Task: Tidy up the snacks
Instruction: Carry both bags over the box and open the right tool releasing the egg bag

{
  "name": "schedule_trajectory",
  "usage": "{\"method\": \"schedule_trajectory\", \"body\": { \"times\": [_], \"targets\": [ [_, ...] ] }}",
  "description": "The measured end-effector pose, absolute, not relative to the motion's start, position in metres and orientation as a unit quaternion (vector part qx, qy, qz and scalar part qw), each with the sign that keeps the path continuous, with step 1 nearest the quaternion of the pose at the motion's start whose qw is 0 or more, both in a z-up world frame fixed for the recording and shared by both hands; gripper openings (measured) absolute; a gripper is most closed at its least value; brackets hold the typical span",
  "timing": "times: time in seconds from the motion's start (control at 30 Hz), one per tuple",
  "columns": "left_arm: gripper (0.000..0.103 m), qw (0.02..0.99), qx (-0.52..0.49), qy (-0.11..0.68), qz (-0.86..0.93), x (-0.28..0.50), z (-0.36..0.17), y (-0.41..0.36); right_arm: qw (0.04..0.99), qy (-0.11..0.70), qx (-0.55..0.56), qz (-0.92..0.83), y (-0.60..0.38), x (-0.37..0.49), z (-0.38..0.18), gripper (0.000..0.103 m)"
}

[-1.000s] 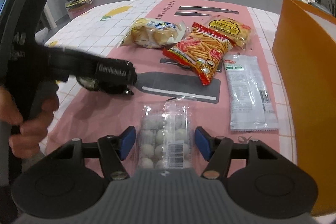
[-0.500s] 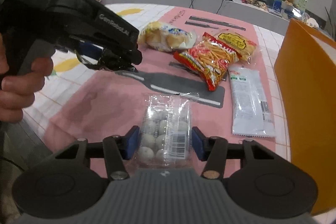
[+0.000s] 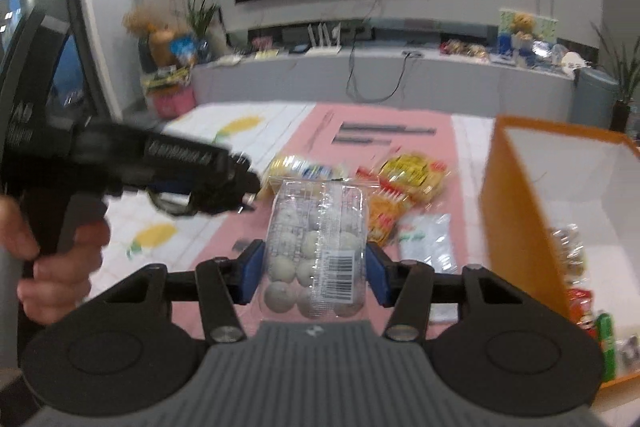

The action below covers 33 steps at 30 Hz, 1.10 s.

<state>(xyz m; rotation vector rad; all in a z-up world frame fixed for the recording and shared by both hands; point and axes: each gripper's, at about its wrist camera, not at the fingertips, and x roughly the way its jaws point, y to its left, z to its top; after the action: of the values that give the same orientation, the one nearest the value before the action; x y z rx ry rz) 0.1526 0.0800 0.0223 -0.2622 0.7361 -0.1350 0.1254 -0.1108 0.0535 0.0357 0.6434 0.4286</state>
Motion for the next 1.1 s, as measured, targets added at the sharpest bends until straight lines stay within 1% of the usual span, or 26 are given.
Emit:
{"method": "schedule_trajectory", "body": {
  "times": [0.2, 0.33, 0.47, 0.57, 0.67, 0.77, 0.93, 1.03, 1.1],
  "targets": [
    [0.064, 0.927, -0.132, 0.339, -0.087, 0.144, 0.042, 0.064, 0.938, 0.288, 0.054, 0.186, -0.151, 0.121, 0.084, 0.052],
    [0.064, 0.921, -0.134, 0.348, -0.116, 0.142, 0.046, 0.045, 0.949, 0.265, 0.050, 0.162, -0.183, 0.119, 0.102, 0.053],
    [0.064, 0.919, -0.123, 0.345, -0.143, 0.139, 0.052, 0.018, 0.953, 0.265, 0.063, 0.132, -0.223, 0.124, 0.113, 0.053],
    [0.064, 0.915, -0.124, 0.347, -0.161, 0.141, 0.055, -0.003, 0.956, 0.269, 0.052, 0.108, -0.246, 0.130, 0.117, 0.053],
    [0.064, 0.909, -0.130, 0.354, -0.176, 0.145, 0.055, -0.024, 0.951, 0.290, 0.055, 0.093, -0.268, 0.144, 0.109, 0.053],
    [0.064, 0.906, -0.127, 0.354, -0.194, 0.147, 0.055, -0.044, 0.931, 0.349, 0.075, 0.081, -0.289, 0.168, 0.083, 0.053],
    [0.064, 0.902, -0.111, 0.362, -0.209, 0.150, 0.050, -0.071, 0.903, 0.426, 0.039, 0.047, -0.301, 0.201, 0.042, 0.053],
    [0.064, 0.900, -0.096, 0.369, -0.210, 0.152, 0.046, -0.088, 0.890, 0.451, 0.047, 0.043, -0.309, 0.216, 0.025, 0.053],
    [0.064, 0.900, -0.089, 0.370, -0.214, 0.152, 0.045, -0.095, 0.888, 0.459, 0.025, 0.034, -0.311, 0.225, 0.017, 0.054]
  ]
}}
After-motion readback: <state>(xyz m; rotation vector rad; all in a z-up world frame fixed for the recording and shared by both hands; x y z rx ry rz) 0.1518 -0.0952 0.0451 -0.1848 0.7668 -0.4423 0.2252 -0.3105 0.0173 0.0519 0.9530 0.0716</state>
